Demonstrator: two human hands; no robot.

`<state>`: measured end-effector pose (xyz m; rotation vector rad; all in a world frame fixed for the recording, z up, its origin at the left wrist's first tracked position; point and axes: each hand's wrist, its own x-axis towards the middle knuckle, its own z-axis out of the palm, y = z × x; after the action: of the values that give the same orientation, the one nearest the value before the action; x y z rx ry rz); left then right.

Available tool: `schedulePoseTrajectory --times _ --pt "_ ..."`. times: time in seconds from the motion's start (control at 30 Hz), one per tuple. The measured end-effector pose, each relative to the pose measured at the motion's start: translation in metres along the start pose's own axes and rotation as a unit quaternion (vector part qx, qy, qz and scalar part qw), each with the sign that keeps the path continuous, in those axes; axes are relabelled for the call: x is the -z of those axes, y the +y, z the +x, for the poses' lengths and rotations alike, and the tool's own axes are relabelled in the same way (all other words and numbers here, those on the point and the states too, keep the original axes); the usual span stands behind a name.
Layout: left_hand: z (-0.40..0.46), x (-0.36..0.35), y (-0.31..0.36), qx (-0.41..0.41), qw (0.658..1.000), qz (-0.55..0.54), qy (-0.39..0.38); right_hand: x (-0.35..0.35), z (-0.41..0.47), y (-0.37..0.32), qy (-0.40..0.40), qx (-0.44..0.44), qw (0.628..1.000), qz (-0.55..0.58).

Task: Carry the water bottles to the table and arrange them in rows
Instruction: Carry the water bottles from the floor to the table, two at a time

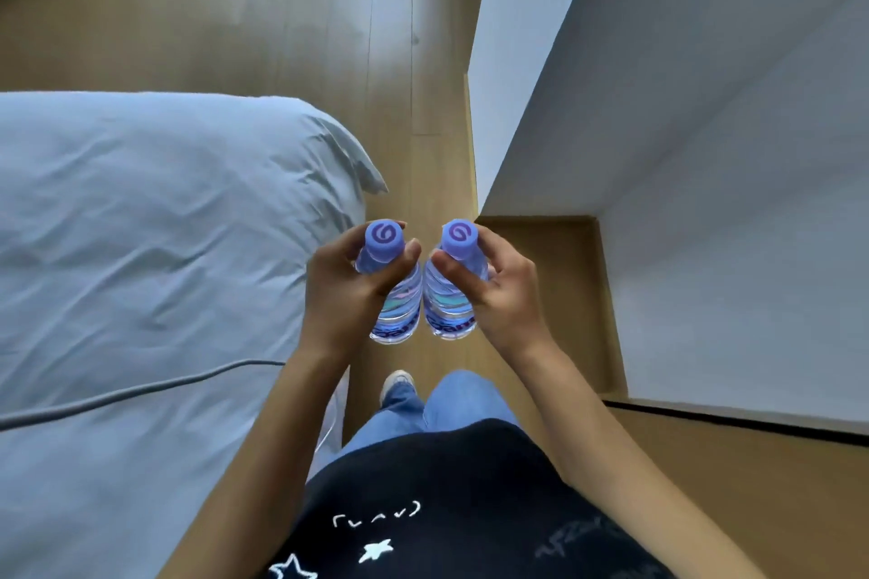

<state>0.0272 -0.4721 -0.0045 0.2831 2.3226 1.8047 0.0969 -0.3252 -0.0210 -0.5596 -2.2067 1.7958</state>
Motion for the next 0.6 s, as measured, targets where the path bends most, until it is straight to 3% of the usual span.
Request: schedulePoseTrajectory --times 0.3,0.6 --pt "0.21 -0.017 0.003 0.001 1.0 0.013 0.001 -0.02 0.206 -0.009 0.001 -0.016 1.0 0.009" --pt "0.449 -0.063 0.026 -0.021 0.999 0.037 0.011 -0.01 0.457 -0.03 -0.024 0.031 0.999 -0.008"
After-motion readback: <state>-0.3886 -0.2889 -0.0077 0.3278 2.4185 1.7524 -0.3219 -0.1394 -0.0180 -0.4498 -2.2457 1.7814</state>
